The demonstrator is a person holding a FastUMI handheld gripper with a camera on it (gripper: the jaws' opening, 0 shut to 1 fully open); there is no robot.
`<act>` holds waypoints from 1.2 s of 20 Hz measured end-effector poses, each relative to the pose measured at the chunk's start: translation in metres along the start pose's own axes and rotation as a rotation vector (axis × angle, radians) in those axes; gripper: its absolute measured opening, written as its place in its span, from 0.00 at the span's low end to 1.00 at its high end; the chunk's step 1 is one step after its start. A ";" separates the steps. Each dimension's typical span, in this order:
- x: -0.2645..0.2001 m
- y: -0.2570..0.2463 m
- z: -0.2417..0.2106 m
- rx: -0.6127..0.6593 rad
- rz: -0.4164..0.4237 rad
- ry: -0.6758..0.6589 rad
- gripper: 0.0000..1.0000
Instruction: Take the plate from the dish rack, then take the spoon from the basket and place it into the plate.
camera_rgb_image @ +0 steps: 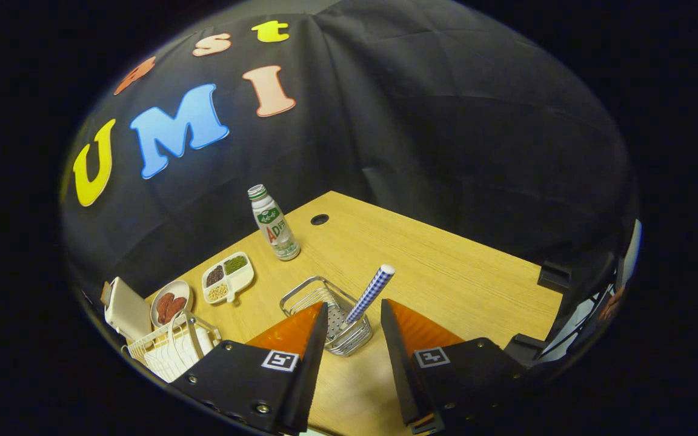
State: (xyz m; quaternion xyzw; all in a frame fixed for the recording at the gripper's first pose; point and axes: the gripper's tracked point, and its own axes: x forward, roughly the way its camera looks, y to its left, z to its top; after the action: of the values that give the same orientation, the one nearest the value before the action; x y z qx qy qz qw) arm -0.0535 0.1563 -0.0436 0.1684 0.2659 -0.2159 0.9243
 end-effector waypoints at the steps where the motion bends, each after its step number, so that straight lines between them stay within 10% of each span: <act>1: 0.007 -0.003 0.000 0.012 -0.012 0.007 0.55; 6: 0.033 -0.007 0.003 0.085 -0.014 0.034 0.55; 8: 0.043 -0.007 0.002 0.101 -0.014 0.038 0.24; 14: 0.039 0.018 0.010 0.097 0.080 0.013 0.06; 24: 0.031 0.045 0.024 -0.045 0.093 -0.025 0.05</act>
State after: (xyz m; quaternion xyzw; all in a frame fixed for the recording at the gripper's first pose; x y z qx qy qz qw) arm 0.0023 0.1745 -0.0325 0.1570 0.2509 -0.1687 0.9402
